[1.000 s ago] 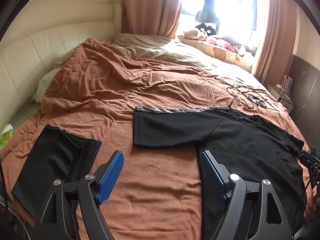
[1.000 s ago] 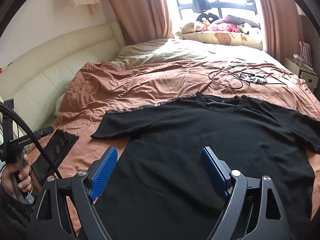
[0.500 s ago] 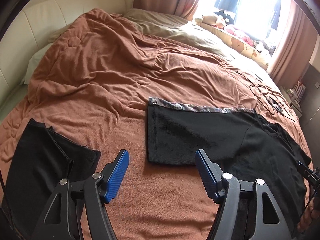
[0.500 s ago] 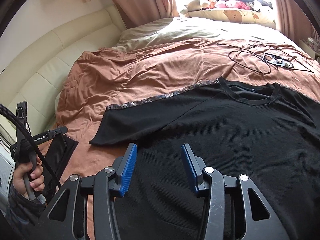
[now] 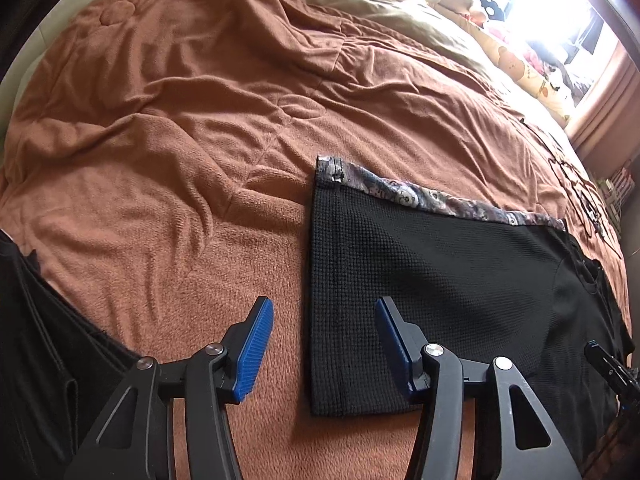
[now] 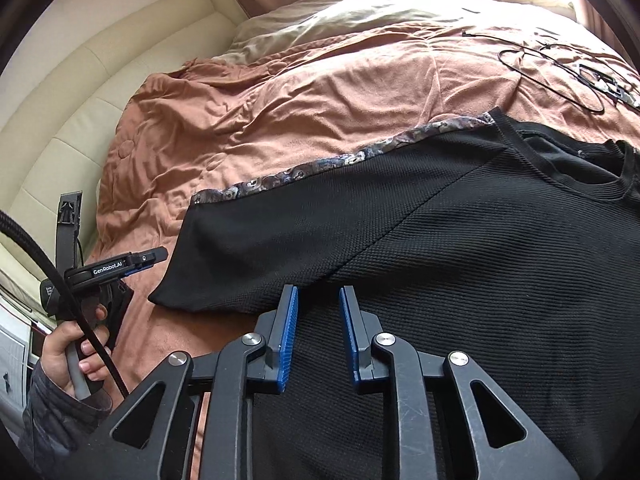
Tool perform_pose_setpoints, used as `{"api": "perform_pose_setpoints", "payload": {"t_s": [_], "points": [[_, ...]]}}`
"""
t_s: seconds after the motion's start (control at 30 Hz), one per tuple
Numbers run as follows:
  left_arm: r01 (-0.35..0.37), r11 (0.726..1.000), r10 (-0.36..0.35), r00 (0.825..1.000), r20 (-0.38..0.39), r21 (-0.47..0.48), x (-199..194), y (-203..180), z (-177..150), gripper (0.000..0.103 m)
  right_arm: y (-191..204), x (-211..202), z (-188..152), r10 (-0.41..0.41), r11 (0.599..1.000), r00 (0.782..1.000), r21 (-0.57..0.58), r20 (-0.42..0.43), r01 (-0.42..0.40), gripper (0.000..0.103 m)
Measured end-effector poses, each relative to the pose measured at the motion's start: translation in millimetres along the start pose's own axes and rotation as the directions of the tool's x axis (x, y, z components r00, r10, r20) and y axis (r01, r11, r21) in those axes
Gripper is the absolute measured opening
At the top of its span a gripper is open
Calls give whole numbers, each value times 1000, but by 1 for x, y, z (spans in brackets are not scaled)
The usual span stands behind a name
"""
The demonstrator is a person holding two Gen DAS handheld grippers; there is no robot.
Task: Fold small clothes
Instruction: 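Lower the left gripper onto the shirt's trimmed side edge and close, then lift the side edge with the left gripper, fold it over the body, release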
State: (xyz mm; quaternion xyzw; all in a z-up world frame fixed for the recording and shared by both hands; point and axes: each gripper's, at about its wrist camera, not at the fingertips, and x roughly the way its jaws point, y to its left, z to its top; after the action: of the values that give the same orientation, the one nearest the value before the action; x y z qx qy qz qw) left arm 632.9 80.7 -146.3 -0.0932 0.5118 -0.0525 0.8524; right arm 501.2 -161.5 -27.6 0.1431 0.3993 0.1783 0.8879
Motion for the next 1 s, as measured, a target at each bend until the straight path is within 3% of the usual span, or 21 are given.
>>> {"api": "perform_pose_setpoints", "payload": {"t_s": [0.2,0.27,0.37,0.43,0.5,0.67,0.8,0.9,1.0], "points": [[-26,999,28,998,-54,29,33,-7,7,53,-9,35,9,1,999,1000,50,-23,1,10],[-48,998,49,998,-41,42,36,-9,9,52,-9,40,10,13,998,1000,69,-16,-12,8],[-46,998,47,998,-36,43,38,-14,14,32,-9,44,8,66,992,998,105,3,-66,8],[-51,998,52,998,-32,35,40,-16,17,13,-6,50,5,87,990,996,111,-11,-85,8],[-35,999,36,999,-26,39,41,-21,23,8,-1,60,1,83,992,996,98,-38,-79,8],[19,997,-24,997,70,69,4,-35,40,7,1,75,1,95,991,994,94,-51,-90,8],[45,993,-58,991,120,107,-33,-53,54,7,-1,85,1,146,978,989,155,-25,-141,8],[50,988,-71,986,148,144,-54,-72,63,7,2,113,-3,167,975,978,167,-122,-146,8],[52,983,-81,983,165,175,-72,-92,67,7,-9,106,2,225,953,969,229,-106,-196,8]]}}
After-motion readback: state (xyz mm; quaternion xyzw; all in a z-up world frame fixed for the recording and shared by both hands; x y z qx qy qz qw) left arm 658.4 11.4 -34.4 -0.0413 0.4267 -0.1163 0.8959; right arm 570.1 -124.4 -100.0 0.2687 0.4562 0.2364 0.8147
